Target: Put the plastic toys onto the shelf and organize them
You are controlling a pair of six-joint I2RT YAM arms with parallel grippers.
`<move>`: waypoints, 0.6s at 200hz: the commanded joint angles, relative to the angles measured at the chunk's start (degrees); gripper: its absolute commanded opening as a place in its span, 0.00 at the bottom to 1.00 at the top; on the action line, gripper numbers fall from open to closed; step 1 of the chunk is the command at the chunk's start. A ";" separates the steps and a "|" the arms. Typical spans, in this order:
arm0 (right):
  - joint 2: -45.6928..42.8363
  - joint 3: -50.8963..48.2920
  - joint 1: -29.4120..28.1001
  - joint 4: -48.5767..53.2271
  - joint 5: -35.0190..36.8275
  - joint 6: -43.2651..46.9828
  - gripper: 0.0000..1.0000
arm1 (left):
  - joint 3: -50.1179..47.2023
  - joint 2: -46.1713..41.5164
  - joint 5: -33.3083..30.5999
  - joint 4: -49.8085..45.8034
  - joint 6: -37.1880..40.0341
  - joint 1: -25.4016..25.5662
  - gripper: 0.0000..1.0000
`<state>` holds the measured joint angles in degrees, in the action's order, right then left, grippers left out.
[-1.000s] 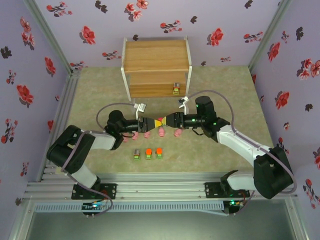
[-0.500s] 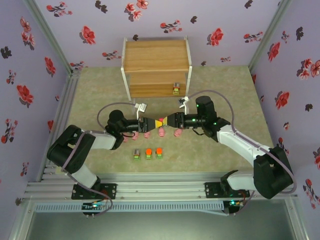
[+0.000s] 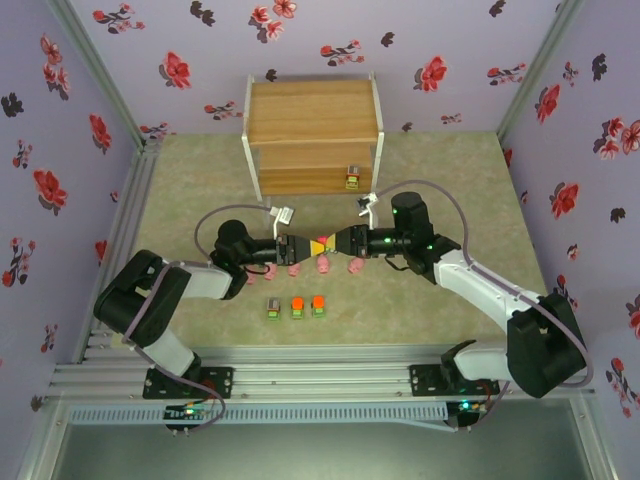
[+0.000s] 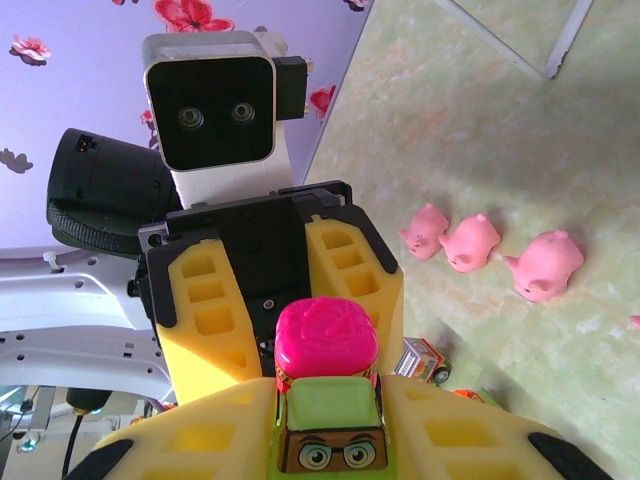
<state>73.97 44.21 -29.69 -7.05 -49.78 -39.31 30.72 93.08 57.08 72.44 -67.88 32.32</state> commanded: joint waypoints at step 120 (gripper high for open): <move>-9.11 2.82 -1.60 13.77 16.45 7.34 0.00 | -2.49 -1.85 -3.78 0.64 2.05 -5.57 0.58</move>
<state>67.75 44.42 -31.05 2.31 -40.80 -34.81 29.54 92.51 55.46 72.14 -67.33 28.58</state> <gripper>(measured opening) 0.009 0.578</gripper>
